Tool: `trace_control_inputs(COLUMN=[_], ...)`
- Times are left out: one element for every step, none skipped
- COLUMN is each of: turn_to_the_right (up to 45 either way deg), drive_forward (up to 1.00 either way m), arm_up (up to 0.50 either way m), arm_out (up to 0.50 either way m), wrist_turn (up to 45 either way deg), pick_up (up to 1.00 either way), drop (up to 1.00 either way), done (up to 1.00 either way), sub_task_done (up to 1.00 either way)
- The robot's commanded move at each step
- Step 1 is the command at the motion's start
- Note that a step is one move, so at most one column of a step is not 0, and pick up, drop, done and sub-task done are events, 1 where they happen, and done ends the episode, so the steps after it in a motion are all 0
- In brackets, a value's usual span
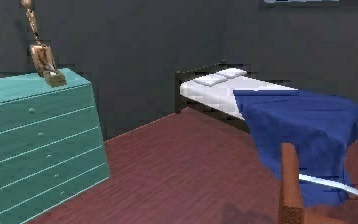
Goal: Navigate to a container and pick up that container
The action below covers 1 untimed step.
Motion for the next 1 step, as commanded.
trace_control_inputs(turn_to_the_right=[0.0], drive_forward=[0.0], arm_up=[0.0], arm_out=[0.0], wrist_turn=[0.0], pick_up=[0.0], drop=[0.0], done=[1.0], sub_task_done=[0.0])
